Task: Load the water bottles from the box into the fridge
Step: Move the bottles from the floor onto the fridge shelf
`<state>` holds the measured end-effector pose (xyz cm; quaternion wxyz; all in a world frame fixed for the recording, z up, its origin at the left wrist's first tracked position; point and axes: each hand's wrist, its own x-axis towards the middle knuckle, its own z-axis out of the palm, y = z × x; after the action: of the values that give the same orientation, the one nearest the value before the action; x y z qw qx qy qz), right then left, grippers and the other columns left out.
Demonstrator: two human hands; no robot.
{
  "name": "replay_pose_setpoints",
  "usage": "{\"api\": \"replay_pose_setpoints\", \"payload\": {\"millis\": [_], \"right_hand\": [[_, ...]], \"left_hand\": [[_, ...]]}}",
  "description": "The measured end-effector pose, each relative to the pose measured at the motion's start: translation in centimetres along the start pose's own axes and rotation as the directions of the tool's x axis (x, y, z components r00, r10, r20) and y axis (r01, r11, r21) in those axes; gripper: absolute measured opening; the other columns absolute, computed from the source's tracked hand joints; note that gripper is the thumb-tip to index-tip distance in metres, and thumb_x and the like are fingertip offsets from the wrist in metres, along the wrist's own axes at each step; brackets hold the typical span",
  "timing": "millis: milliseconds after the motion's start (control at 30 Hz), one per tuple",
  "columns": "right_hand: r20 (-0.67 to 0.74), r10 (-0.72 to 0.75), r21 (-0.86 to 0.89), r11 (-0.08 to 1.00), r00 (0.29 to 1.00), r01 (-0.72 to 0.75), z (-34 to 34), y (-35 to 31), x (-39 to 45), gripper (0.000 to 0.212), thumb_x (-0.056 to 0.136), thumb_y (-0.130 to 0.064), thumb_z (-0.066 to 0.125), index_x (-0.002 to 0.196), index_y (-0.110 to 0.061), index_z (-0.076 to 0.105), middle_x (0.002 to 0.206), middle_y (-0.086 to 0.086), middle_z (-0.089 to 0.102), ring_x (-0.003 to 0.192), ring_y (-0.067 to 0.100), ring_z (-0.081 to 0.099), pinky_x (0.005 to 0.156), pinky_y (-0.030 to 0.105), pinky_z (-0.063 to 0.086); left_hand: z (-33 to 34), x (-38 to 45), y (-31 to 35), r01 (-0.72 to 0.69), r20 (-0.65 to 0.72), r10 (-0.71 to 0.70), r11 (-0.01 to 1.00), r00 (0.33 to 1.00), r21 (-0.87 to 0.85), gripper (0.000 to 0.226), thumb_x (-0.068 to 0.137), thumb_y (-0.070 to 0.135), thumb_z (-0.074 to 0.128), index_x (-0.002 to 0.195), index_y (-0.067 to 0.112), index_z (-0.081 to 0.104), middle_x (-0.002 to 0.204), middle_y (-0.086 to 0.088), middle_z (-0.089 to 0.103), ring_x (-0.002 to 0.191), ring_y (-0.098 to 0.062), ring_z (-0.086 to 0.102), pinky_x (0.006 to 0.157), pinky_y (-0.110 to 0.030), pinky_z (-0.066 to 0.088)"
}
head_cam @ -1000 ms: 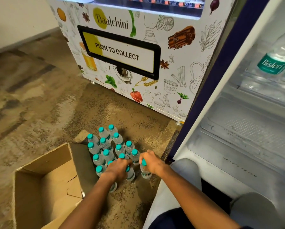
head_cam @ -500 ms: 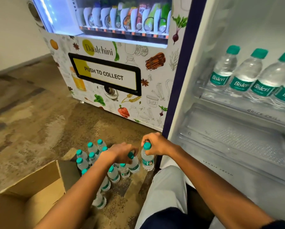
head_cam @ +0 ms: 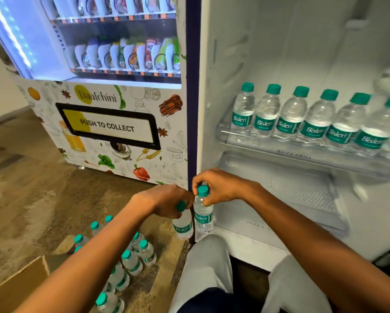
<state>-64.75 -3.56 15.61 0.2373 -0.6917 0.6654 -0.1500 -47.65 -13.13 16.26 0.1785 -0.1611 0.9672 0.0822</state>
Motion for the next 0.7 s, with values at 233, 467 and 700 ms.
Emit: {"api": "replay_pose_setpoints", "payload": {"millis": [233,467,700], "right_hand": [[-0.093,0.015,0.004,1.0,0.996,-0.015,-6.3,0.3,-5.2,0.026,0.074,-0.008,0.077,0.091,-0.024,0.066,0.092,-0.011,0.065,0.086,0.01,0.063,0.082,0.033,0.058],[-0.231,0.048,-0.03,0.998,0.972,-0.056,-12.5,0.5,-9.5,0.03,0.071,-0.004,0.077,0.09,-0.024,0.066,0.094,-0.011,0.066,0.089,0.007,0.063,0.083,0.034,0.057],[-0.391,0.05,-0.036,0.997,0.919,-0.07,-19.3,-0.9,-13.0,0.025,0.076,0.0,0.075,0.094,-0.014,0.066,0.094,-0.008,0.065,0.082,-0.007,0.06,0.07,0.012,0.05]], "left_hand": [[-5.0,1.7,4.1,-0.151,-0.053,0.155,0.986,0.987,0.065,0.033,0.09,0.02,0.063,0.117,0.034,0.052,0.127,0.003,0.056,0.115,-0.019,0.055,0.093,-0.037,0.053],[-12.0,2.6,7.9,-0.26,-0.143,0.281,0.954,0.949,0.147,0.027,0.092,0.021,0.061,0.117,0.029,0.053,0.125,0.002,0.058,0.112,-0.019,0.057,0.092,-0.038,0.054],[-19.2,3.2,10.7,-0.316,-0.261,0.37,0.921,0.892,0.226,0.031,0.095,0.018,0.058,0.125,0.024,0.053,0.128,-0.001,0.056,0.113,-0.018,0.055,0.096,-0.038,0.051]]}}
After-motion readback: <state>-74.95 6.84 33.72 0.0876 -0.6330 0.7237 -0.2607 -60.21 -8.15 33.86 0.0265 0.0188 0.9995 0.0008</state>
